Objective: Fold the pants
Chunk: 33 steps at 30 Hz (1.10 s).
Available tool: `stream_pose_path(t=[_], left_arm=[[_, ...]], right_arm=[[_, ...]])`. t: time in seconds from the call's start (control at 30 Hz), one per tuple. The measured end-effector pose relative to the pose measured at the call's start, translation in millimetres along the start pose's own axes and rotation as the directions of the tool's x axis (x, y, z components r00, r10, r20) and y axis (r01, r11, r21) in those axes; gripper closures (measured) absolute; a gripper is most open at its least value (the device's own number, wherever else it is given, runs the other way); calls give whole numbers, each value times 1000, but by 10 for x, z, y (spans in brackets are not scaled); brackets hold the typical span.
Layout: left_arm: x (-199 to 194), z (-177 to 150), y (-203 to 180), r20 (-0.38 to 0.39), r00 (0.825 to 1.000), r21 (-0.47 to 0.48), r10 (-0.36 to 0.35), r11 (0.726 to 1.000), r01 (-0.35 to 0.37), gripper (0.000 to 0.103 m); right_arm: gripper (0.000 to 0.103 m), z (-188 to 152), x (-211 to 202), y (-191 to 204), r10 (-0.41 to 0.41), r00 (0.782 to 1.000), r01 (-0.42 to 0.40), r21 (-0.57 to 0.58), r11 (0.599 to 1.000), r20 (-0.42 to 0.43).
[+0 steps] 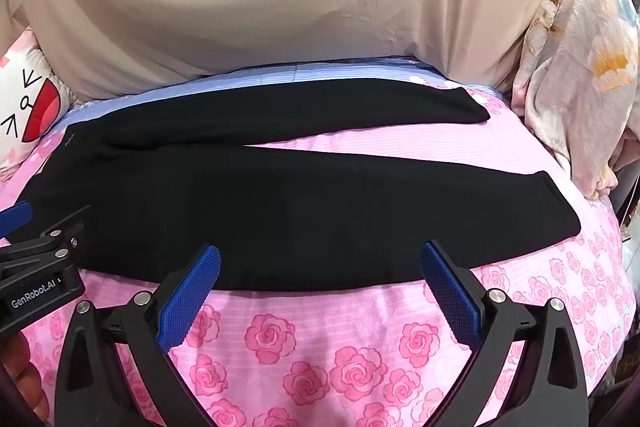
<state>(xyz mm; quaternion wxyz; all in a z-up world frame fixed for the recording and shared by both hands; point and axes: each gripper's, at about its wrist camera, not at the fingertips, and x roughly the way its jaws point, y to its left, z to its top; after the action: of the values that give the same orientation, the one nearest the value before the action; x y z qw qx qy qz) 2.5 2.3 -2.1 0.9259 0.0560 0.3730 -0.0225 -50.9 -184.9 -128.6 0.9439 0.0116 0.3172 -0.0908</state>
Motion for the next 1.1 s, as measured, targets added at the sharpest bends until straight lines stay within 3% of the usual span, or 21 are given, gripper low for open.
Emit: stream_pose_path(t=[1.1], left_arm=[[119,-6,66,-21,1000,7,5,1000,-4,7]], right_arm=[[5,15,54,68,-12,1000,12,-13,1000,-12]])
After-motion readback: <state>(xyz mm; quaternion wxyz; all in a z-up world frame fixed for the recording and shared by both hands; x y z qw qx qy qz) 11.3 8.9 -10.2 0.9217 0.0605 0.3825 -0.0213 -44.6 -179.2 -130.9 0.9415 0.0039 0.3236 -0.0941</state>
